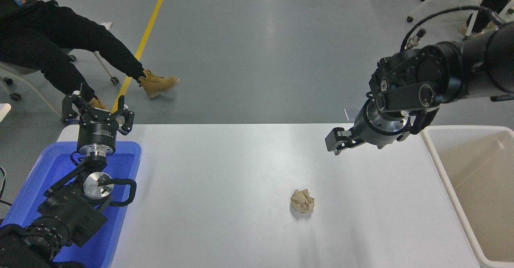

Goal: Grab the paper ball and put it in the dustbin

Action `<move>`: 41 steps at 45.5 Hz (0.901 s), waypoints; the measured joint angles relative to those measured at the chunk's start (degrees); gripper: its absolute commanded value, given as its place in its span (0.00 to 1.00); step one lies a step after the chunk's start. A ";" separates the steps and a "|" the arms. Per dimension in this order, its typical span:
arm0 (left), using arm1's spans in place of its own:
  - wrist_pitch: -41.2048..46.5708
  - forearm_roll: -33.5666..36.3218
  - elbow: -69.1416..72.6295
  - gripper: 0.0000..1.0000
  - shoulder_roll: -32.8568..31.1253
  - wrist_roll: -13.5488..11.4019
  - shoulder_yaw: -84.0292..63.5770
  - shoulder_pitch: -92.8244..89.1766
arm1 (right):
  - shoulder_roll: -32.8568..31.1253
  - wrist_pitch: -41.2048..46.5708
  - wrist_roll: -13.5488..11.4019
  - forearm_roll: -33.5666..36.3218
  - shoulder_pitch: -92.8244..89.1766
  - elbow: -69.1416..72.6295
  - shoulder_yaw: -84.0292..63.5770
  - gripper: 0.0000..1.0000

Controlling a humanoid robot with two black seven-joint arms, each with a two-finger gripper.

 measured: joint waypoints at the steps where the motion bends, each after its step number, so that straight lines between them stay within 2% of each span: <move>1: 0.00 0.00 0.00 0.99 0.00 0.00 0.00 0.00 | 0.02 -0.42 0.00 0.06 -0.57 -0.31 0.22 1.00; 41: -0.01 0.07 0.00 0.99 0.00 0.00 0.03 0.00 | 0.31 -19.06 0.08 0.47 -25.79 -10.06 10.81 1.00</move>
